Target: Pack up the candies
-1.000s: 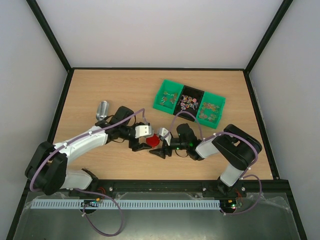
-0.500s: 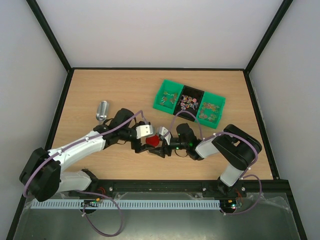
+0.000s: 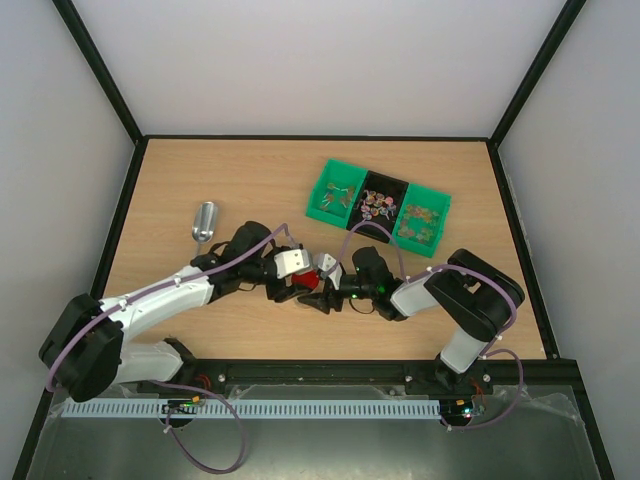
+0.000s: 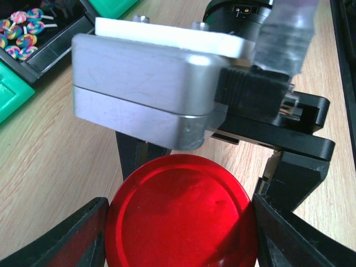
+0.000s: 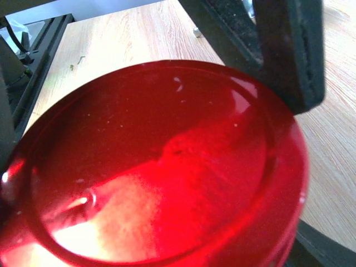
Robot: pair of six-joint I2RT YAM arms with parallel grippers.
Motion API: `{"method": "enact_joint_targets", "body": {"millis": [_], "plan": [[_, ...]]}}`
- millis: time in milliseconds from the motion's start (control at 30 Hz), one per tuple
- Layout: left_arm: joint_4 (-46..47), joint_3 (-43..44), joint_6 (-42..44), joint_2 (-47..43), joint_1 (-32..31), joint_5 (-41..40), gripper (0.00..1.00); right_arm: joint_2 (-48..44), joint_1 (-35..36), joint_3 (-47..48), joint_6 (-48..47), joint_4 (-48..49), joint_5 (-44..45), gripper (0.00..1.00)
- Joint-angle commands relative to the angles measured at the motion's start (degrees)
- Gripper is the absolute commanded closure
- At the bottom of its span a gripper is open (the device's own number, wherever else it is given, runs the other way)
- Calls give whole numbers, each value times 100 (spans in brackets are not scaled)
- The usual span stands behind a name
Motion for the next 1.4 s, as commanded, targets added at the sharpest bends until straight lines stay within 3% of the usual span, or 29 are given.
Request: {"method": "enact_joint_targets", "body": {"millis": [0, 200, 333, 500, 600, 767, 1133, 1367], "plan": [[96, 14, 124, 81, -14, 46, 38, -147, 48, 20, -136, 72, 47, 42], [-457, 192, 771, 164, 197, 638, 46, -149, 47, 15, -409, 66, -48, 51], [-1533, 523, 2377, 356, 352, 1183, 47, -138, 45, 36, -559, 46, -200, 57], [-3258, 1539, 4415, 1194, 451, 1610, 51, -124, 40, 72, -604, 55, -346, 61], [-3862, 1955, 4976, 1577, 479, 1647, 53, -139, 48, 85, -638, 24, -320, 64], [-3755, 1936, 4850, 1522, 696, 1730, 54, -236, 34, 45, -678, -154, -161, 65], [-2064, 817, 3219, 449, 1162, 1579, 44, -633, -142, 204, -1007, -1428, 61, 64], [-981, 233, 2122, -5, 1192, 1199, 25, -440, -140, 179, -1145, -1346, 189, 62]]}}
